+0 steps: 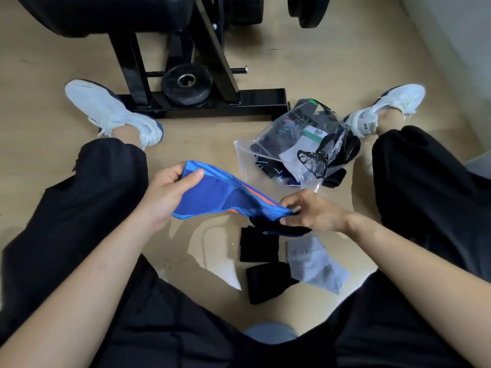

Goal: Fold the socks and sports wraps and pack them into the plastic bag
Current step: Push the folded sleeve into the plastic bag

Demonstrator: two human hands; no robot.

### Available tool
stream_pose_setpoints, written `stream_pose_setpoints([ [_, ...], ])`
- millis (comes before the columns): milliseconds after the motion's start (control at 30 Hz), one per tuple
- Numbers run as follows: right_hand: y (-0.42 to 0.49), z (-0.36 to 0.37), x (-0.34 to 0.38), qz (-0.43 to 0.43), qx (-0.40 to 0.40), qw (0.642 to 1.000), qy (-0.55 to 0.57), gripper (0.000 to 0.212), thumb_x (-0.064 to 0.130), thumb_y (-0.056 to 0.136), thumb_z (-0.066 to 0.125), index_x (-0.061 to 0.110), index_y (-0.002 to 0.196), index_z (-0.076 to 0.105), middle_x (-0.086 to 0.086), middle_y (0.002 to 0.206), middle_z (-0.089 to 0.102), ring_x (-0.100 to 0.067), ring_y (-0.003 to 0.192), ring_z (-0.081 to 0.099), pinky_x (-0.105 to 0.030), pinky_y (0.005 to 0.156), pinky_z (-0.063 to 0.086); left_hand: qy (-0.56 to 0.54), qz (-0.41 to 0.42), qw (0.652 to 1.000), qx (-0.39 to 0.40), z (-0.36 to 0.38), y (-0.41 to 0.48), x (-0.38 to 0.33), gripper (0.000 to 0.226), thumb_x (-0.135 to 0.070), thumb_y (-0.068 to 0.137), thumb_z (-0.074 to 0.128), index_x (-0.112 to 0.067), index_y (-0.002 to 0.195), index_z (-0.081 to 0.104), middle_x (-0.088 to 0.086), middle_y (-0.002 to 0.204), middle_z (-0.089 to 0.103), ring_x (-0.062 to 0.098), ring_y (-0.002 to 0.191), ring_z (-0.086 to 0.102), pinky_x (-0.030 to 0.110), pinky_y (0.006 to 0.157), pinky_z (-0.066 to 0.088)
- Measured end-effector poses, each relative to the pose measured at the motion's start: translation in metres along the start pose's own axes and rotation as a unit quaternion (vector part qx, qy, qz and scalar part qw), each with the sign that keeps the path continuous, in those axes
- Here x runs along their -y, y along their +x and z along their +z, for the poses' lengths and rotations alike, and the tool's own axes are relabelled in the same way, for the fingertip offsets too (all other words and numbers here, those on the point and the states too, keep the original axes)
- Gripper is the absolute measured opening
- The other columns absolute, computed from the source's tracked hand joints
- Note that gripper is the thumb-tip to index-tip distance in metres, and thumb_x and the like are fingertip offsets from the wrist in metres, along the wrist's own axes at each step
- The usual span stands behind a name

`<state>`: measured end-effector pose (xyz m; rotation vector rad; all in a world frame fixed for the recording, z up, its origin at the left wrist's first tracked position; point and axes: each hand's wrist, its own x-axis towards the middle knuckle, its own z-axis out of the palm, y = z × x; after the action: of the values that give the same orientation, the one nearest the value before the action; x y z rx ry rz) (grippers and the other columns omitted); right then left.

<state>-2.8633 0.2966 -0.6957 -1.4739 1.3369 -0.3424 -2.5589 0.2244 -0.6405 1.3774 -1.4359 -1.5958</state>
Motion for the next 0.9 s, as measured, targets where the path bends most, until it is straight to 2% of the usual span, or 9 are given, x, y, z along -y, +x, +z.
stream_pose_setpoints([
  [167, 0.003, -0.004, -0.001, -0.007, -0.083, 0.991, -0.109, 0.008, 0.012, 0.088, 0.071, 0.007, 0.086, 0.065, -0.007, 0.078, 0.063, -0.014, 0.065, 0.053, -0.025, 0.062, 0.041, -0.009, -0.027, 0.997, -0.076, -0.008, 0.013, 0.016, 0.017, -0.019, 0.099, 0.064, -0.004, 0.098, 0.071, 0.007, 0.094, 0.075, 0.019, 0.085, 0.071, 0.035, 0.081, 0.055],
  [267, -0.004, -0.008, 0.001, -0.009, -0.08, 0.989, -0.124, 0.012, 0.011, 0.085, 0.074, 0.018, 0.086, 0.064, 0.008, 0.072, 0.06, 0.0, 0.061, 0.052, -0.015, 0.06, 0.038, 0.017, -0.041, 0.993, -0.108, -0.013, 0.023, 0.036, 0.028, -0.022, 0.094, 0.07, 0.005, 0.098, 0.065, 0.015, 0.093, 0.071, 0.022, 0.085, 0.065, 0.038, 0.079, 0.05],
  [367, -0.014, -0.009, -0.001, 0.012, -0.08, 0.992, -0.097, 0.017, 0.008, 0.083, 0.076, 0.018, 0.094, 0.068, 0.01, 0.071, 0.062, 0.0, 0.059, 0.051, -0.016, 0.061, 0.041, 0.069, -0.054, 0.988, -0.126, -0.01, 0.031, 0.051, 0.029, -0.029, 0.089, 0.073, -0.002, 0.084, 0.064, 0.017, 0.083, 0.068, 0.024, 0.074, 0.06, 0.038, 0.072, 0.046],
  [467, -0.019, 0.0, -0.002, 0.07, -0.145, 0.985, 0.055, 0.016, 0.002, 0.086, 0.073, 0.013, 0.096, 0.066, 0.013, 0.059, 0.061, 0.001, 0.05, 0.051, -0.015, 0.052, 0.045, 0.193, -0.029, 0.97, -0.146, 0.003, 0.034, 0.058, 0.023, -0.032, 0.087, 0.072, -0.012, 0.077, 0.064, 0.014, 0.073, 0.066, 0.023, 0.062, 0.056, 0.034, 0.062, 0.044],
  [533, -0.018, 0.009, 0.001, 0.111, -0.168, 0.965, 0.166, 0.014, 0.002, 0.089, 0.07, 0.009, 0.099, 0.064, 0.009, 0.059, 0.064, -0.003, 0.048, 0.054, -0.02, 0.045, 0.048, 0.217, -0.003, 0.968, -0.128, 0.016, 0.031, 0.055, 0.016, -0.034, 0.085, 0.073, -0.019, 0.082, 0.068, 0.0, 0.064, 0.064, 0.019, 0.059, 0.055, 0.032, 0.061, 0.045],
  [600, -0.014, 0.015, 0.004, 0.13, -0.184, 0.948, 0.225, 0.014, 0.003, 0.09, 0.068, 0.005, 0.103, 0.063, -0.003, 0.071, 0.066, -0.006, 0.048, 0.056, -0.021, 0.043, 0.048, 0.21, 0.006, 0.974, -0.079, 0.03, 0.025, 0.053, 0.019, -0.047, 0.077, 0.07, -0.031, 0.088, 0.07, -0.007, 0.067, 0.067, 0.023, 0.062, 0.062, 0.038, 0.064, 0.057],
  [667, -0.01, 0.018, 0.008, 0.136, -0.194, 0.936, 0.261, 0.016, 0.003, 0.091, 0.066, 0.003, 0.107, 0.063, -0.013, 0.081, 0.066, -0.008, 0.05, 0.058, -0.021, 0.044, 0.048, 0.207, 0.012, 0.978, -0.029, 0.042, 0.018, 0.051, 0.023, -0.054, 0.071, 0.068, -0.042, 0.09, 0.069, -0.003, 0.074, 0.071, 0.029, 0.066, 0.065, 0.047, 0.066, 0.06],
  [733, -0.007, 0.021, 0.01, 0.134, -0.193, 0.925, 0.299, 0.015, 0.002, 0.092, 0.065, 0.004, 0.107, 0.063, -0.018, 0.087, 0.066, -0.013, 0.058, 0.062, -0.023, 0.047, 0.051, 0.193, 0.016, 0.981, 0.006, 0.053, 0.011, 0.049, 0.018, -0.049, 0.073, 0.07, -0.045, 0.091, 0.069, 0.002, 0.079, 0.072, 0.023, 0.064, 0.061, 0.049, 0.067, 0.061],
  [900, -0.004, 0.03, 0.015, 0.135, -0.187, 0.897, 0.378, 0.02, 0.0, 0.094, 0.062, 0.001, 0.114, 0.061, -0.018, 0.095, 0.068, -0.019, 0.071, 0.069, -0.028, 0.054, 0.057, 0.214, 0.074, 0.972, 0.063, 0.071, -0.003, 0.048, 0.022, -0.04, 0.08, 0.07, -0.036, 0.101, 0.073, -0.006, 0.086, 0.075, 0.007, 0.065, 0.062, 0.03, 0.073, 0.055],
])
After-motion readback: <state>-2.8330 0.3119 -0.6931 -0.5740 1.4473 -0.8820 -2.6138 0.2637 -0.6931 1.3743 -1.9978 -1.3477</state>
